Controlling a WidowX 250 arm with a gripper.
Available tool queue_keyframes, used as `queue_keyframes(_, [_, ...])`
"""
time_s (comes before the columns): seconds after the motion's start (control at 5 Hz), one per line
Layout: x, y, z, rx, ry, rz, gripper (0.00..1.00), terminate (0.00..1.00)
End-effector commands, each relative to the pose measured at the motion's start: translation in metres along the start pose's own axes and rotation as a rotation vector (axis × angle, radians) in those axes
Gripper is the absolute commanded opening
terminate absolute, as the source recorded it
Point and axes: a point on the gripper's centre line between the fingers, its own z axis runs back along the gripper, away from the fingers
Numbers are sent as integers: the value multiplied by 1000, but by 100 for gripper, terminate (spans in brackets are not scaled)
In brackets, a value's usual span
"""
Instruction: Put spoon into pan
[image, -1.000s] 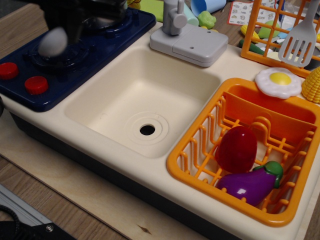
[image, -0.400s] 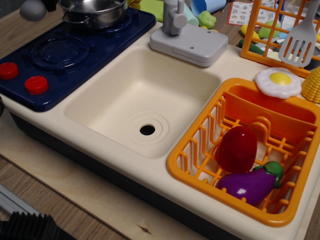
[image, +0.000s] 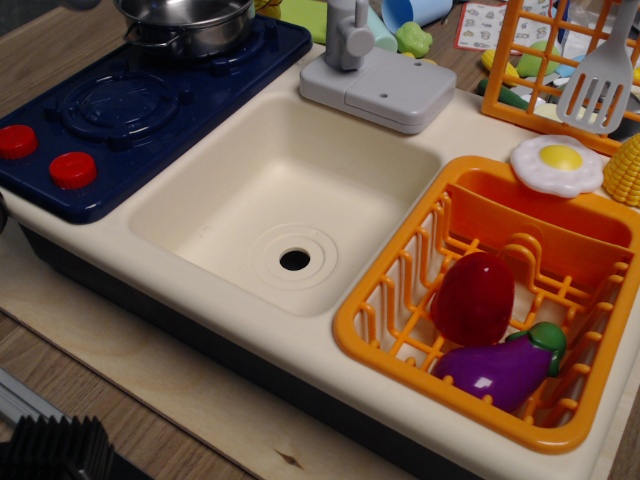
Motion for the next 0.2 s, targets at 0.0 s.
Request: queue_keyframes(0.0, [27,7,1,-37,-113,-52,100,100])
